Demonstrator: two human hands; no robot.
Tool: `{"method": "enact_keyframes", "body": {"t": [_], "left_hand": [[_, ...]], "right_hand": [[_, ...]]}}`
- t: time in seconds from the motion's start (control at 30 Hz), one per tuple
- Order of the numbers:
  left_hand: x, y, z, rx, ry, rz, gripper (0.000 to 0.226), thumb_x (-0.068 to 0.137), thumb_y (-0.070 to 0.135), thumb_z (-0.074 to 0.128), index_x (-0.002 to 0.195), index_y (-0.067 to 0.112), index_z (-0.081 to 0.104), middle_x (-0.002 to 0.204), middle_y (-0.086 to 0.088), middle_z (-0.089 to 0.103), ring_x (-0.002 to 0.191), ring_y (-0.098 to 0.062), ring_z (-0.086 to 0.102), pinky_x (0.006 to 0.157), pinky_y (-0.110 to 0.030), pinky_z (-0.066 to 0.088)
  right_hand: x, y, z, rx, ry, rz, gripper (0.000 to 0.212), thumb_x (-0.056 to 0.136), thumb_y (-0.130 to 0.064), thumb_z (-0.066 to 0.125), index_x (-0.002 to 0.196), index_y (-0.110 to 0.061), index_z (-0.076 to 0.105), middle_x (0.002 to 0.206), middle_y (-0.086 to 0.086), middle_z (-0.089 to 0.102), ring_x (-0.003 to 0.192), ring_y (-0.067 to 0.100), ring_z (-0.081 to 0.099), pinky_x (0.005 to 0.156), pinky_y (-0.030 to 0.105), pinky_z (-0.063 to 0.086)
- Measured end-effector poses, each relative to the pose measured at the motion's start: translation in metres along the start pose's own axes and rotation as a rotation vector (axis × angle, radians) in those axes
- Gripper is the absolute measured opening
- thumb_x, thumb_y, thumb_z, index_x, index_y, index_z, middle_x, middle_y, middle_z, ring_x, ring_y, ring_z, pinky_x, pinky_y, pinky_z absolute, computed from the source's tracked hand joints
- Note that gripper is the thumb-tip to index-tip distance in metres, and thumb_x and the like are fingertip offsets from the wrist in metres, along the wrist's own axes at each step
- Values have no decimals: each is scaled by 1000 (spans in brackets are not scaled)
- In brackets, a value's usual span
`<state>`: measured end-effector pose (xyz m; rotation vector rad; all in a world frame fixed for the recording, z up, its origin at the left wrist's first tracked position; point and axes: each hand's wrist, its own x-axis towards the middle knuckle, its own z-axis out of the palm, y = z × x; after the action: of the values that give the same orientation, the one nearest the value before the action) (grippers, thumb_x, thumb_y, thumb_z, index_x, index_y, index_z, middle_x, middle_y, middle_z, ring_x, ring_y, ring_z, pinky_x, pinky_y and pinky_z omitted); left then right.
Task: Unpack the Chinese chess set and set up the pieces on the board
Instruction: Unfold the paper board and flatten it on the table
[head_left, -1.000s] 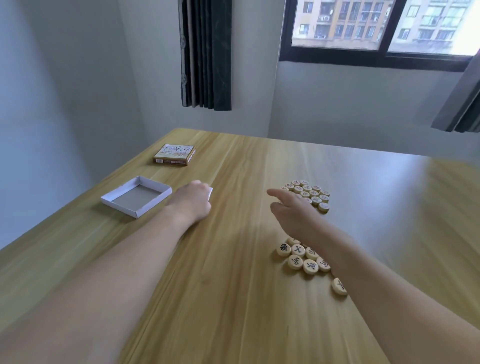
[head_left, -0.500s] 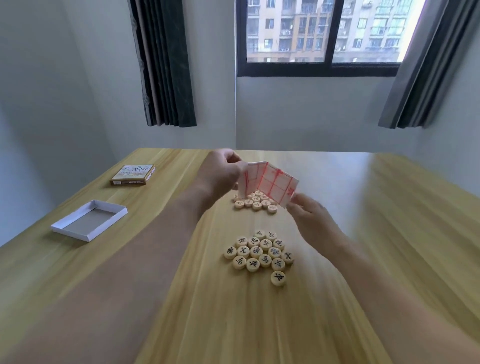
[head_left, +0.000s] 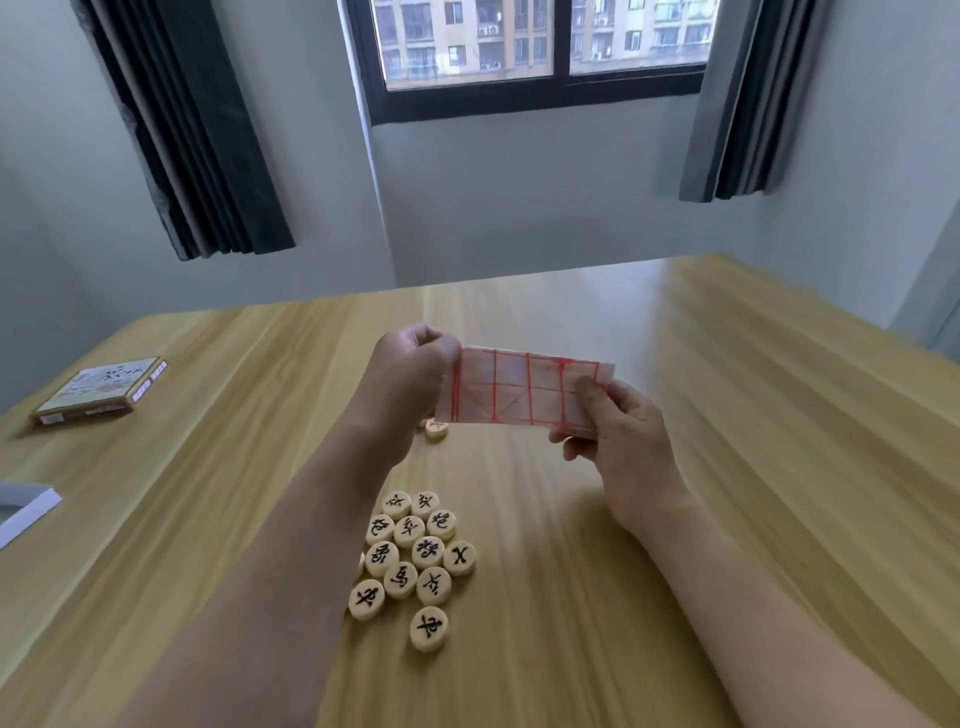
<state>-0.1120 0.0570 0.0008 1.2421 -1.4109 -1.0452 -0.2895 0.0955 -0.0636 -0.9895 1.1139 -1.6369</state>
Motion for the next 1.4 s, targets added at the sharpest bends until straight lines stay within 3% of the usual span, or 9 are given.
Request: {"method": "enact_keyframes", "body": {"t": [0.13, 0.3, 0.43, 0.6, 0.73, 0.87, 1.07, 1.23, 1.4], "left_hand": [[8, -7, 5, 198, -50, 155, 26, 80, 23, 59, 106, 23, 57, 106, -1, 62, 86, -20, 65, 67, -35, 53], [-1, -5, 5, 529, -349, 399, 60, 78, 38, 78, 129, 42, 47, 138, 15, 29, 124, -9, 45, 100, -29, 46], [-6, -15, 9, 653, -416, 504, 49, 82, 34, 76, 125, 33, 51, 136, 15, 35, 118, -4, 48, 97, -24, 48], [0, -25, 6, 628, -219, 574, 12, 92, 30, 58, 94, 20, 65, 102, 6, 65, 87, -12, 62, 77, -36, 53], [-2, -14, 7, 102, -165, 200, 22, 99, 23, 56, 81, 13, 64, 69, 0, 64, 59, -10, 58, 55, -26, 48], [2, -10, 4, -96, -111, -63, 28, 93, 25, 56, 97, 2, 72, 93, -21, 74, 84, -39, 70, 81, -62, 53], [3, -11, -3, -36, 10, -175, 30, 98, 21, 52, 77, 8, 68, 62, -6, 68, 52, -22, 64, 44, -26, 50], [5, -18, -10, 517, 70, 69, 43, 89, 34, 65, 124, 16, 48, 109, 1, 61, 88, -19, 65, 77, -44, 58], [-10, 0, 1, 806, -193, 382, 67, 70, 69, 69, 124, 38, 44, 131, 12, 40, 123, -12, 37, 103, -40, 35]], "right_hand": [[14, 7, -7, 63, 120, 34, 21, 95, -26, 58, 87, -8, 66, 59, 3, 61, 46, 16, 52, 44, 28, 40], [15, 9, -12, 135, 119, 60, 28, 91, -36, 62, 90, -9, 71, 66, 4, 64, 48, 16, 50, 44, 27, 39], [18, 13, -10, 128, 89, 44, 40, 89, -41, 64, 96, -2, 71, 78, 13, 64, 52, 17, 48, 42, 26, 37], [17, 13, -8, 109, 27, 4, 44, 85, -54, 58, 81, -14, 76, 76, 18, 53, 48, 15, 32, 39, 25, 22], [14, 10, -9, 144, -36, 55, 57, 67, -70, 57, 74, -14, 66, 57, 4, 38, 48, 14, 25, 43, 30, 15], [15, 10, -10, 130, -155, 68, 64, 66, -65, 63, 86, -5, 63, 56, 0, 44, 45, 11, 27, 39, 25, 18], [14, 9, -11, 109, -218, 50, 40, 90, -40, 56, 88, -1, 64, 61, 6, 50, 47, 17, 41, 42, 24, 33], [15, 11, -10, 139, -173, 96, 20, 86, -27, 64, 72, -12, 60, 59, 4, 53, 44, 15, 43, 41, 24, 31], [19, 11, -11, 190, -106, 127, 27, 81, -36, 68, 74, -12, 59, 68, 8, 52, 46, 13, 36, 41, 22, 26]]}}
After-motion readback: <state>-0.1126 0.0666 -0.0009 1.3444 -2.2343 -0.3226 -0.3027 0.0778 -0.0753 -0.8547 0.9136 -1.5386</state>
